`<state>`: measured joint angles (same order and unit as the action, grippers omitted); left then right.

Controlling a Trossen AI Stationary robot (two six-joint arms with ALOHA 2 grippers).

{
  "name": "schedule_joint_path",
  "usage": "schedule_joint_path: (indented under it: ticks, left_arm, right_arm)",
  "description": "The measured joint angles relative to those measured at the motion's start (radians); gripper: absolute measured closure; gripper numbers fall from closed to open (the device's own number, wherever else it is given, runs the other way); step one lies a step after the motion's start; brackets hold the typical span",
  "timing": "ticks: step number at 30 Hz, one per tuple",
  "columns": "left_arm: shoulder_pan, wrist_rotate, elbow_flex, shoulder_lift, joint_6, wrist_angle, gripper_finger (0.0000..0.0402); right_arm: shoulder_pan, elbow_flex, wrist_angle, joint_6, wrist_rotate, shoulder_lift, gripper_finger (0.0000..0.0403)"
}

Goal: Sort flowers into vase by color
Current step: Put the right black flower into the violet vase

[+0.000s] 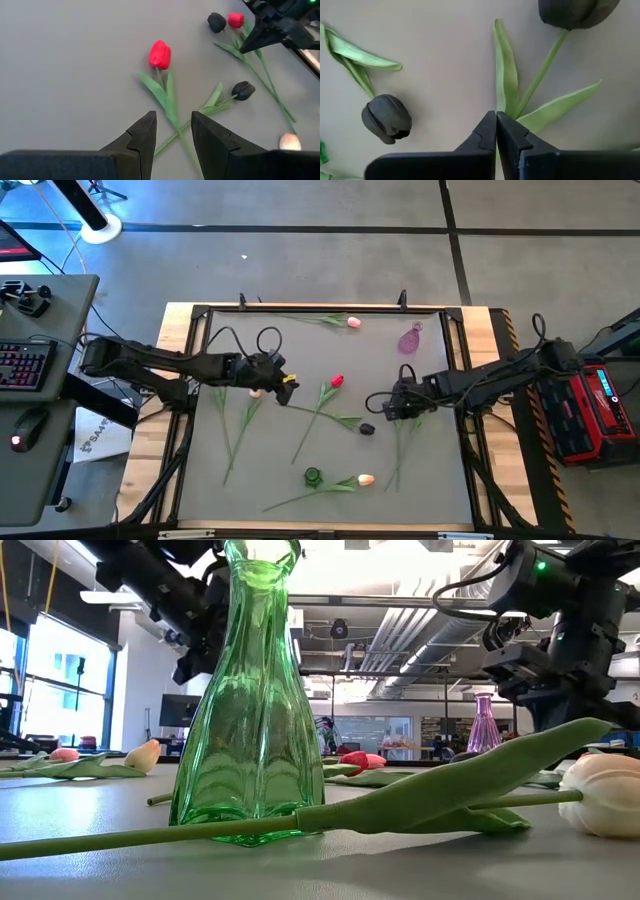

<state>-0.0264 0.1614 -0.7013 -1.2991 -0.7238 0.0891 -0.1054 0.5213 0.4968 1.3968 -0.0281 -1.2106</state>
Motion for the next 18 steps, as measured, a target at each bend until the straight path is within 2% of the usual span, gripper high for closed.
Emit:
schedule_joint_path:
  ticks: [3, 6, 9, 14, 18]
  left_arm:
    - [0.017, -0.002, 0.0, -0.043, -0.006, -0.065, 0.0288]
    - [0.033, -0.002, 0.0, -0.082, -0.004, -0.138, 0.0288]
    - [0.043, -0.025, 0.0, -0.116, 0.002, -0.186, 0.0288]
    - [0.04, -0.053, 0.0, -0.147, 0.002, -0.203, 0.0288]
    - [0.028, -0.055, 0.0, -0.148, 0.013, -0.201, 0.0288]
  right_arm:
    - [0.02, 0.0, -0.001, -0.005, -0.051, 0.0, 0.04]
    - [0.029, 0.0, -0.001, -0.042, -0.102, 0.0, 0.0374]
    - [0.029, 0.0, 0.001, -0.07, -0.108, 0.0, 0.0319]
    - [0.035, 0.0, 0.018, -0.07, -0.054, 0.0, 0.0213]
    - [0.064, 0.0, 0.032, -0.065, -0.019, 0.0, 0.017]
